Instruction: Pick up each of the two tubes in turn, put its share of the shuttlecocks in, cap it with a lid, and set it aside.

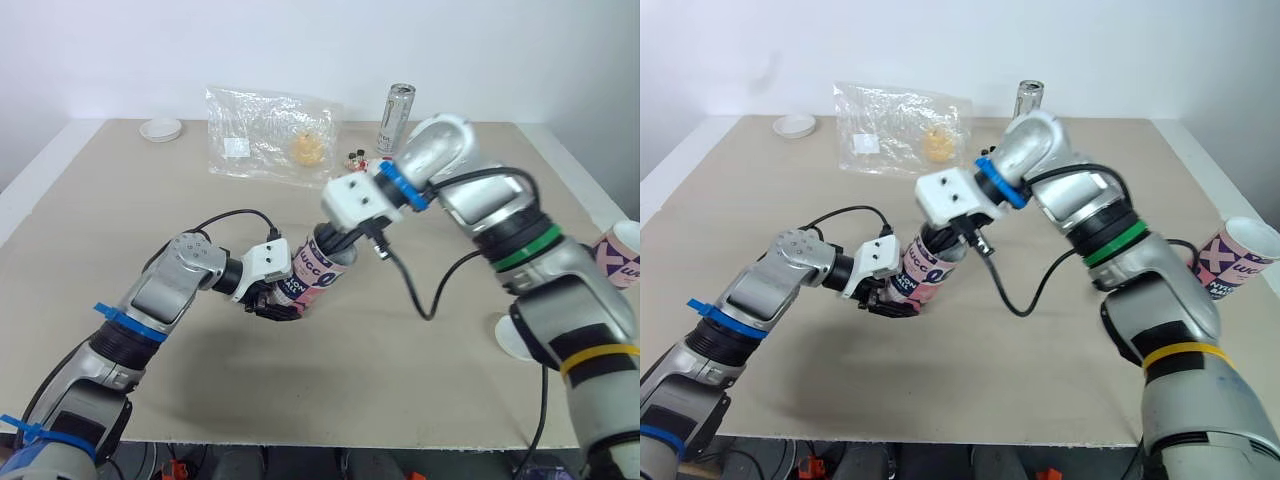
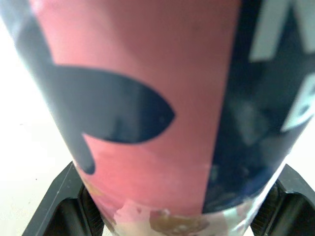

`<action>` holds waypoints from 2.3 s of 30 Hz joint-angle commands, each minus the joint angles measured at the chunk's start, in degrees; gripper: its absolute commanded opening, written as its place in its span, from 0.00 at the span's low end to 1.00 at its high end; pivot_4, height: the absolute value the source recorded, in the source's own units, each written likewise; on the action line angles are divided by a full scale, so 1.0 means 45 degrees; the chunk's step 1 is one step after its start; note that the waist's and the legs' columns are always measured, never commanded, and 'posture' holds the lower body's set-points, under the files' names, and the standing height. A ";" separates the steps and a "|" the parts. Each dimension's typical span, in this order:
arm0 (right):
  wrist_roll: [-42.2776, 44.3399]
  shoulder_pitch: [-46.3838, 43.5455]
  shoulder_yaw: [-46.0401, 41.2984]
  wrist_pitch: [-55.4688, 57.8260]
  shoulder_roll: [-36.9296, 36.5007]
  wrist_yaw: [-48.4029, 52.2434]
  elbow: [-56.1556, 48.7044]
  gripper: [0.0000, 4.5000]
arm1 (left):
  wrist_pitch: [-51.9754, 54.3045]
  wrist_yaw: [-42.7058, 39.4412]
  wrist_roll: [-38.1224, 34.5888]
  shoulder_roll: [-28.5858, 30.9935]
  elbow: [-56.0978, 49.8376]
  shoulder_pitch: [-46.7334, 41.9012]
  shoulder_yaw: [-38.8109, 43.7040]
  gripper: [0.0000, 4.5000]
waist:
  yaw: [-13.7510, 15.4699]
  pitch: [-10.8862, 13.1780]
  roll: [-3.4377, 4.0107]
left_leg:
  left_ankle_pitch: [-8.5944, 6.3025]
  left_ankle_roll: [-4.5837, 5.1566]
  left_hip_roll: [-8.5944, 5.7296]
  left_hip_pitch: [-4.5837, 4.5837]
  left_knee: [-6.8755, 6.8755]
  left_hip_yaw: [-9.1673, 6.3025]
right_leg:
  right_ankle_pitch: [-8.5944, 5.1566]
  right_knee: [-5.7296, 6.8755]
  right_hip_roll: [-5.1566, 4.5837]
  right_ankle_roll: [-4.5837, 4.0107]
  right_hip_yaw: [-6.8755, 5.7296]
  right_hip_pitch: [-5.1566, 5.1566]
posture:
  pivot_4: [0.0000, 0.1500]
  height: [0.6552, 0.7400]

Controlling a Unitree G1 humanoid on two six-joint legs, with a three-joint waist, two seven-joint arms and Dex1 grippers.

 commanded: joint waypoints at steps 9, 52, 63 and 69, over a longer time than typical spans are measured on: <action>0.3944 0.1454 -0.4009 0.5530 -0.1721 -0.0516 -0.2979 0.06 | -0.2287 0.1261 -0.0243 -0.0886 0.0857 0.0936 0.0969 0.69 | 0.0025 0.0002 -0.0002 | 0.0000 0.0001 -0.0010 -0.0001 0.0041 -0.0008 | 0.0001 -0.0001 -0.0019 0.0042 -0.0011 0.0021 | 1.00 1.00; 0.1606 1.1698 -0.6910 0.8663 -0.8756 -0.2453 -0.5079 0.97 | -0.6915 0.3944 -0.0674 -0.4129 0.1228 0.4648 0.0992 0.69 | -0.0024 -0.0002 -0.0002 | 0.0005 -0.0003 -0.0015 0.0009 0.0032 0.0036 | 0.0013 -0.0027 -0.0020 0.0070 0.0031 0.0011 | 1.00 1.00; 0.1860 1.2917 -0.7683 1.0083 -0.9247 -0.2898 -0.5843 0.97 | -0.6770 0.3908 -0.0607 -0.4047 0.1323 0.4505 0.0946 0.69 | -0.0019 -0.0003 -0.0001 | 0.0004 -0.0004 -0.0016 0.0009 0.0031 0.0036 | 0.0010 -0.0027 -0.0021 0.0071 0.0031 0.0010 | 1.00 1.00; 0.1735 1.3672 -0.8031 1.0340 -0.9344 -0.3293 -0.5866 0.97 | -0.6609 0.3936 -0.0641 -0.4057 0.1300 0.4461 0.0909 0.69 | -0.0019 -0.0006 0.0004 | 0.0004 -0.0004 -0.0016 0.0010 0.0030 0.0037 | 0.0010 -0.0027 -0.0021 0.0072 0.0032 0.0012 | 1.00 1.00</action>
